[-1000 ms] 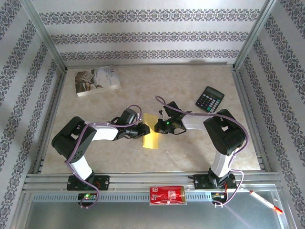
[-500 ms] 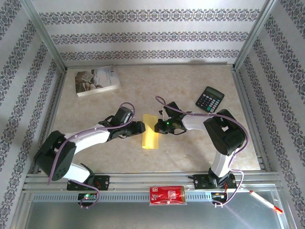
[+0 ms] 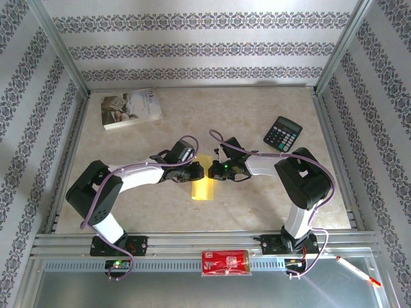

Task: Fold a paper plane with a square sheet of paper (pick it up from the middle)
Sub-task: First fold the square sheet of paper in half at the center of the table.

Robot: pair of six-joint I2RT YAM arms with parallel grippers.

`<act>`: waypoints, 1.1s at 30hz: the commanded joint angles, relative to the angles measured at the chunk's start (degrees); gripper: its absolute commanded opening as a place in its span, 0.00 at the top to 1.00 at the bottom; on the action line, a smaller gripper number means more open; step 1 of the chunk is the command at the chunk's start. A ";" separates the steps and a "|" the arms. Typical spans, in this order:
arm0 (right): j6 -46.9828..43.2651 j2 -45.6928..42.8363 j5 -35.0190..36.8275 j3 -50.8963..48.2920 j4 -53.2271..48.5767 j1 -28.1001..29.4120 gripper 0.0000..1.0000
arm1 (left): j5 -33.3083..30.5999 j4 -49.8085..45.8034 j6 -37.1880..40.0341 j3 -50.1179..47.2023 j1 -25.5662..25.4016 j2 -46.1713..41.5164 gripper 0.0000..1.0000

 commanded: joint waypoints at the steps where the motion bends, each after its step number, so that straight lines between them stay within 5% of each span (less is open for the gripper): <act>1: -0.19 4.40 8.19 -3.35 -6.14 0.83 1.00 | -0.28 1.49 1.46 -2.23 1.41 1.85 0.84; 13: -0.45 3.71 8.63 -3.75 -7.12 0.62 1.00 | 7.71 9.30 -0.59 -3.87 4.72 -0.76 0.77; 29: -0.77 3.92 8.63 -3.82 -7.48 0.49 1.00 | 7.08 9.30 1.68 -0.05 11.89 8.71 0.80; 33: -0.88 3.51 8.74 -3.97 -7.87 0.31 1.00 | 9.01 9.88 1.76 0.83 12.39 5.67 0.71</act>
